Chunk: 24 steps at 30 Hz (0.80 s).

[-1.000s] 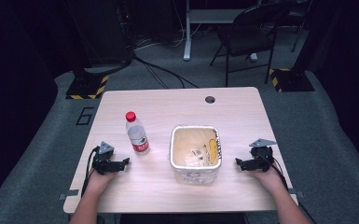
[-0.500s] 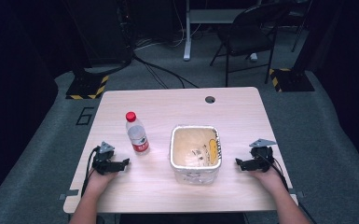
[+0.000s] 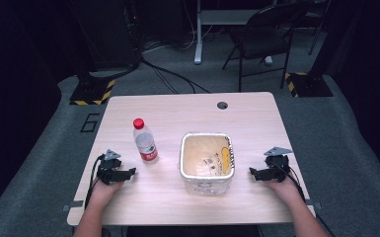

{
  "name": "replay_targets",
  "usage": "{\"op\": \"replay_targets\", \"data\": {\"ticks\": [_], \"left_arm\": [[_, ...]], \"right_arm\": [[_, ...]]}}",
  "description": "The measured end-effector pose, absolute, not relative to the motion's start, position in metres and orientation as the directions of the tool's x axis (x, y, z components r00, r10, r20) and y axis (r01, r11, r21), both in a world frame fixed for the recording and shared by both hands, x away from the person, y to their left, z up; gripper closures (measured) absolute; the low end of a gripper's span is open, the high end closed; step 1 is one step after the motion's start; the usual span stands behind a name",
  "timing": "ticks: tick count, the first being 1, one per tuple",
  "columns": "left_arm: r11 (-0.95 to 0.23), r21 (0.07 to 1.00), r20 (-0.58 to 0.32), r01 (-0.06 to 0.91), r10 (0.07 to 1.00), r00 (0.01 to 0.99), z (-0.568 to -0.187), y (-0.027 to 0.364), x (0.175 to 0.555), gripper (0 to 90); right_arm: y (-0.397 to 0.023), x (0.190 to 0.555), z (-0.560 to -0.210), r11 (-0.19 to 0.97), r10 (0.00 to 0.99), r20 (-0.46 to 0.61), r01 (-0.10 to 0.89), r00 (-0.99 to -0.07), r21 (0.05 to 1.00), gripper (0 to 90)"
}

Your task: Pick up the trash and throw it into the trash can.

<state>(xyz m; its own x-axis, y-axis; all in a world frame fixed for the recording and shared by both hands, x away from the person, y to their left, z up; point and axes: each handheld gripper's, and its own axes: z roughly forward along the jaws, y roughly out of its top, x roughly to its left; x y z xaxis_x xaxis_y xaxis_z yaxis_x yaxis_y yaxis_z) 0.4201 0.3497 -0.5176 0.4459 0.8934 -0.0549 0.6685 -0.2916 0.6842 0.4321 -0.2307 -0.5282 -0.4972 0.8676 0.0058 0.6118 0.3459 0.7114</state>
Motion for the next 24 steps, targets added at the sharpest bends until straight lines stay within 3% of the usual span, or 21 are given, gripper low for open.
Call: {"op": "replay_targets", "data": {"ticks": [24], "left_arm": [[-0.253, 0.764, -0.083, 0.593, 0.873, 0.48, -0.476, 0.345, 0.41, 24.3]], "right_arm": [[-0.231, 0.432, -0.528, 0.346, 0.868, 0.006, 0.612, -0.497, 0.711, 0.0]]}}
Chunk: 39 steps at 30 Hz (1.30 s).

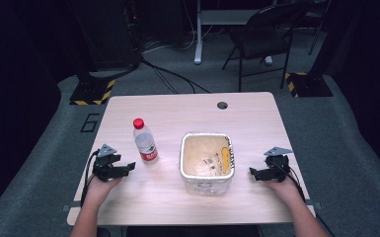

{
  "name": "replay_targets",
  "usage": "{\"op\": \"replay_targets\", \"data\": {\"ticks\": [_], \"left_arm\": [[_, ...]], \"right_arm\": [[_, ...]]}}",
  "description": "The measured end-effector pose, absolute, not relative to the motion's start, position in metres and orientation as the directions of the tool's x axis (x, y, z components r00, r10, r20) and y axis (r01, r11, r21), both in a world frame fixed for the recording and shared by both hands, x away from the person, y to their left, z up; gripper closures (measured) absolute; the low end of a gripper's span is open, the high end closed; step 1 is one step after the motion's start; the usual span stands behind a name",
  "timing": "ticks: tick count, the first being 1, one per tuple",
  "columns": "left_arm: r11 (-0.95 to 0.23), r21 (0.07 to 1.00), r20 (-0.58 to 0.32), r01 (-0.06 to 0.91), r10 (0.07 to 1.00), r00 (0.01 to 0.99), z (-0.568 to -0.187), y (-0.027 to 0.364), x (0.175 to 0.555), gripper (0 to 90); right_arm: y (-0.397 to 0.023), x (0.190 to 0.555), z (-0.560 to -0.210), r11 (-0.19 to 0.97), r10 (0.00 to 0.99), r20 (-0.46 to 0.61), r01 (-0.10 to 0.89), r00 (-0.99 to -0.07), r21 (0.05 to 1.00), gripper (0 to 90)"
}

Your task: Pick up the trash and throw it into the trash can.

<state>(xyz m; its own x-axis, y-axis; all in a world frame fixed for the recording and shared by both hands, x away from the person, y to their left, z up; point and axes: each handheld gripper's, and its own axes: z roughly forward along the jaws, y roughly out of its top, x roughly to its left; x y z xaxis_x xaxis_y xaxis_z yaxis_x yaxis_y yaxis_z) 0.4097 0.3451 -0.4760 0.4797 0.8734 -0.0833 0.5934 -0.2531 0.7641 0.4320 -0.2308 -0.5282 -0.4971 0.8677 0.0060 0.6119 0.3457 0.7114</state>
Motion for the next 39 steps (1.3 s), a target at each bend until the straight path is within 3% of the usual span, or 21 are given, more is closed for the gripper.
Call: {"op": "replay_targets", "data": {"ticks": [39], "left_arm": [[-0.272, 0.806, -0.08, 0.525, 0.83, 0.552, -0.431, 0.326, 0.414, 20.0]], "right_arm": [[-0.231, 0.432, -0.528, 0.345, 0.868, 0.006, 0.612, -0.497, 0.712, 0.0]]}}
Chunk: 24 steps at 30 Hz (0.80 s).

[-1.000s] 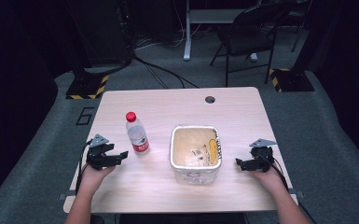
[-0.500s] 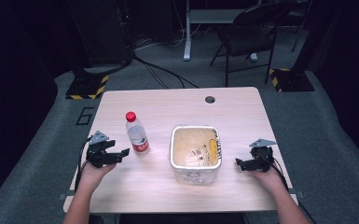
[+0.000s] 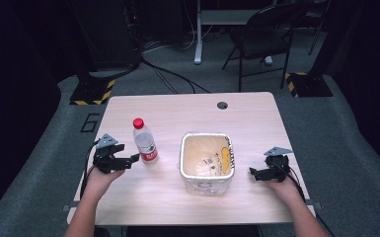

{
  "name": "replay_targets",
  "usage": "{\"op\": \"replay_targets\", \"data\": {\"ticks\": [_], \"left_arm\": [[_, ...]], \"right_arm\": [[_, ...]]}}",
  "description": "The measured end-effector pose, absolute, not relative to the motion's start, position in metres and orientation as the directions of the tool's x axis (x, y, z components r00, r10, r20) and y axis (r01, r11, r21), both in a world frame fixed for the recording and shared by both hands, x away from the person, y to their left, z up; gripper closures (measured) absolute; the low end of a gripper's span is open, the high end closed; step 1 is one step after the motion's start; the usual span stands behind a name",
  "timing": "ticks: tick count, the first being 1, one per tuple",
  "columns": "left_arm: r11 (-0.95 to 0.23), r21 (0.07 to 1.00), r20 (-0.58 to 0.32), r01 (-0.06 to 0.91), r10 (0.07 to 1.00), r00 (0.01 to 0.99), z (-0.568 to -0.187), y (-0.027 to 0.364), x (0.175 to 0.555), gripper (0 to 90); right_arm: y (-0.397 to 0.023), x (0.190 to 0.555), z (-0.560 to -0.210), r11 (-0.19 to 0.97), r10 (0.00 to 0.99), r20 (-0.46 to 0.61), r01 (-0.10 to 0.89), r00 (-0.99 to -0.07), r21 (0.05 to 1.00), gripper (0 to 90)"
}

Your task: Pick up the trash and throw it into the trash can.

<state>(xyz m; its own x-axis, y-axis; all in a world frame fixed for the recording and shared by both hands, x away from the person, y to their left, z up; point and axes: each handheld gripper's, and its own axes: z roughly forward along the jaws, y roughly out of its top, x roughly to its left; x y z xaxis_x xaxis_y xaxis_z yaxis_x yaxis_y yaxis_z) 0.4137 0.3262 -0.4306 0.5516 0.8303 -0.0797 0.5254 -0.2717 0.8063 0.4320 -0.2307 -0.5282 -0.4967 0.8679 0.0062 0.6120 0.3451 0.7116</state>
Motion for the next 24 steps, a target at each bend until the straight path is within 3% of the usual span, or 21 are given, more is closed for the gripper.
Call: {"op": "replay_targets", "data": {"ticks": [24], "left_arm": [[-0.292, 0.804, -0.066, 0.518, 0.822, 0.565, -0.441, 0.302, 0.437, 17.7]], "right_arm": [[-0.231, 0.432, -0.528, 0.345, 0.868, 0.006, 0.612, -0.497, 0.712, 0.0]]}}
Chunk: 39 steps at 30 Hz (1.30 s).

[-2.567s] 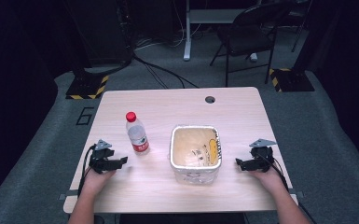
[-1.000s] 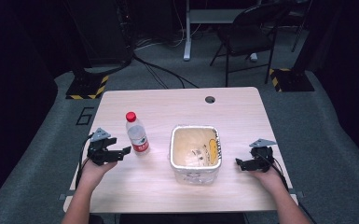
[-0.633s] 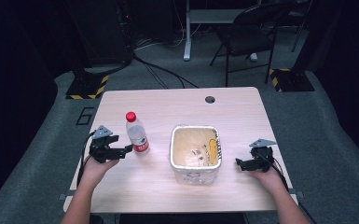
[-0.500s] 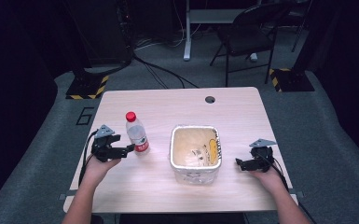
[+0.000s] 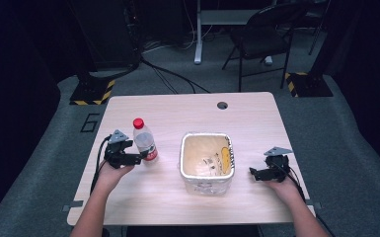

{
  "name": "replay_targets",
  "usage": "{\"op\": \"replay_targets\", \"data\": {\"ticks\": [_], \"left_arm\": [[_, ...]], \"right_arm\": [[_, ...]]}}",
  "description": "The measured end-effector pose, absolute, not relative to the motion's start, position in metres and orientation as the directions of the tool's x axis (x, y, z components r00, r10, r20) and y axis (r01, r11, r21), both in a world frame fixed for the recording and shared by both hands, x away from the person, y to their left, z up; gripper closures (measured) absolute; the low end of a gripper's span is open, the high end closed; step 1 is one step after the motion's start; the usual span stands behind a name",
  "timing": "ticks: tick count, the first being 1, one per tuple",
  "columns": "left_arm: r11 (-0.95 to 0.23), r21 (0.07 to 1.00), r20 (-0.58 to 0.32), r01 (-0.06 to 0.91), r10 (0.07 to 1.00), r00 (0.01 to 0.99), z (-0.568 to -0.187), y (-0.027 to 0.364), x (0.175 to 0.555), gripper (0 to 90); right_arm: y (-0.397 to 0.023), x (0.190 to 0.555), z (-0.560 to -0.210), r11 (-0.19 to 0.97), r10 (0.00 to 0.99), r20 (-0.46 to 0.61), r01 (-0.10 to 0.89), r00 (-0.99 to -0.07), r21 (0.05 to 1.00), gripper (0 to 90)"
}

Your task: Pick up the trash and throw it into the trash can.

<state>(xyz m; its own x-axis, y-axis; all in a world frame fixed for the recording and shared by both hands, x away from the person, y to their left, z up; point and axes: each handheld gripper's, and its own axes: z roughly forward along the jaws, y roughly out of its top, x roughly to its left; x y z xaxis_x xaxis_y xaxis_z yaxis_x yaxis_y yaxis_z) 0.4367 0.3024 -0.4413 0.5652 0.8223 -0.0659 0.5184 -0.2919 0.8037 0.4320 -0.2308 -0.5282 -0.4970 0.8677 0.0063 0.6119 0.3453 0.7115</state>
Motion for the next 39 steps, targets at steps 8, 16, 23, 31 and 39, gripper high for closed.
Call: {"op": "replay_targets", "data": {"ticks": [8, 16, 23, 31, 39], "left_arm": [[-0.297, 0.802, -0.06, 0.519, 0.824, 0.564, -0.446, 0.296, 0.443, 17.8], [-0.284, 0.807, -0.067, 0.517, 0.826, 0.559, -0.449, 0.29, 0.447, 17.8], [-0.284, 0.808, -0.064, 0.517, 0.828, 0.556, -0.45, 0.286, 0.451, 18.9], [-0.295, 0.813, -0.05, 0.502, 0.824, 0.565, -0.45, 0.283, 0.452, 24.7], [-0.306, 0.811, -0.04, 0.499, 0.822, 0.568, -0.448, 0.282, 0.452, 26.3]], "right_arm": [[-0.231, 0.432, -0.528, 0.345, 0.868, 0.006, 0.612, -0.497, 0.712, 0.0], [-0.231, 0.432, -0.528, 0.345, 0.868, 0.006, 0.612, -0.497, 0.712, 0.0], [-0.231, 0.432, -0.528, 0.345, 0.868, 0.006, 0.612, -0.497, 0.712, 0.0], [-0.231, 0.432, -0.528, 0.345, 0.868, 0.006, 0.612, -0.497, 0.712, 0.0], [-0.231, 0.432, -0.528, 0.345, 0.868, 0.006, 0.612, -0.497, 0.712, 0.0]]}}
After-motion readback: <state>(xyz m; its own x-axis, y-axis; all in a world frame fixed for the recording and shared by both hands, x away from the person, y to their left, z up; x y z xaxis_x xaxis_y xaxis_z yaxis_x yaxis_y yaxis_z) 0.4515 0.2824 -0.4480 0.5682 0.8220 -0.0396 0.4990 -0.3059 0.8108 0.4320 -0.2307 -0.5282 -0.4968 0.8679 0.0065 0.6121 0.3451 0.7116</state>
